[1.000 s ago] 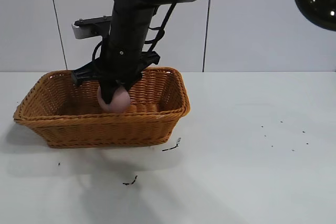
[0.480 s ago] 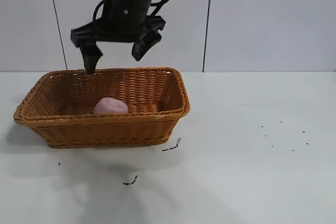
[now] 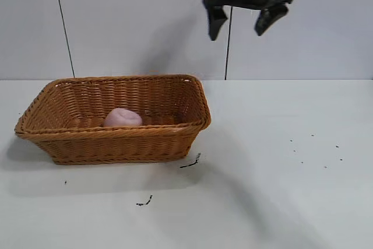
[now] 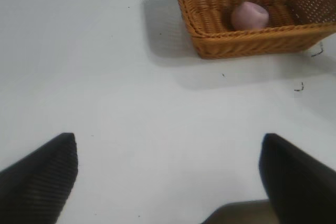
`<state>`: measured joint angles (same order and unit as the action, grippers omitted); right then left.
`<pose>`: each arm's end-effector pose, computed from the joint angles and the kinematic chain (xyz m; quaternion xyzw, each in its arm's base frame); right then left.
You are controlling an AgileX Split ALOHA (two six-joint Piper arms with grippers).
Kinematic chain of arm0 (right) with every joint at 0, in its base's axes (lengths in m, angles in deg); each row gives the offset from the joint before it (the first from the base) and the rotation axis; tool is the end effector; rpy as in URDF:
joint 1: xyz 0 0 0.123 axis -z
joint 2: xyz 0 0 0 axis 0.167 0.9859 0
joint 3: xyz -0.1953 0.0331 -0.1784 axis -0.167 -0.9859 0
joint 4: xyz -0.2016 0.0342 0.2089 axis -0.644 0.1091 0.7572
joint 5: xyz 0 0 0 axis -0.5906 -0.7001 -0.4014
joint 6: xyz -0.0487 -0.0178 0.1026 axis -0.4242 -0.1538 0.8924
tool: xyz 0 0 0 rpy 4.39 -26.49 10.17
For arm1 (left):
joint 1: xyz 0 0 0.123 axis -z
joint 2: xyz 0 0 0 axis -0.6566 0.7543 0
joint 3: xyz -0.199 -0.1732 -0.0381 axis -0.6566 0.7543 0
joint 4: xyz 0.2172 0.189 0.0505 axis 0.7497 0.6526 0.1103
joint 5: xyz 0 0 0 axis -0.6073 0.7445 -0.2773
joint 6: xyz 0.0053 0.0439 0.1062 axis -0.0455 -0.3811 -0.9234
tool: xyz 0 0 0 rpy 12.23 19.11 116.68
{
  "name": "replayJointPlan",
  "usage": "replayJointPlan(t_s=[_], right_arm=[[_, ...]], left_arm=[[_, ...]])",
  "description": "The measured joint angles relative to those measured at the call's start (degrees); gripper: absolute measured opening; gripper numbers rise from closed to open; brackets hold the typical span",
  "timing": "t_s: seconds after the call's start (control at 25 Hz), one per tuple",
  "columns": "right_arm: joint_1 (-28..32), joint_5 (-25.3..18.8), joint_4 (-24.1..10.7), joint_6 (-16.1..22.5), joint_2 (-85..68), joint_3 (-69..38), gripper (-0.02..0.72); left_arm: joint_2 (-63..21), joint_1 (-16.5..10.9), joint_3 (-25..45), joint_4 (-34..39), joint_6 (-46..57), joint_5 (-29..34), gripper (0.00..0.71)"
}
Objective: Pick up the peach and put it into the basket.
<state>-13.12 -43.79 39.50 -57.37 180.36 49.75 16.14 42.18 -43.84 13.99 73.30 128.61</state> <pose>0.5384 0.0359 0.2153 -0.0548 0.9744 0.0139 0.2177 0.0696 -0.0053 0.2857 0.0421 0.8523 -0.0045 0.5213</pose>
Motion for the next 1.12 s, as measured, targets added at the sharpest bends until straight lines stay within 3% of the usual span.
replayJointPlan(t_s=[0.24,0.52,0.8,1.12], right_arm=[[0.61,-4.40,1.09,-0.48,-0.26,0.00,0.689],[0.61,-4.49,1.17,-0.58,-8.31,-3.89,0.689],[0.61,-4.54,0.28,-0.60,-27.30,-21.60,0.689],[0.61,-4.65,-0.02,-0.40,-59.86,-51.55,0.689]], left_arm=[[0.00,0.00,0.00,0.00,0.00,0.00,0.692],[0.00,0.00,0.00,0.00,0.00,0.00,0.692],[0.00,0.00,0.00,0.00,0.00,0.00,0.692],[0.00,0.00,0.00,0.00,0.00,0.00,0.692]])
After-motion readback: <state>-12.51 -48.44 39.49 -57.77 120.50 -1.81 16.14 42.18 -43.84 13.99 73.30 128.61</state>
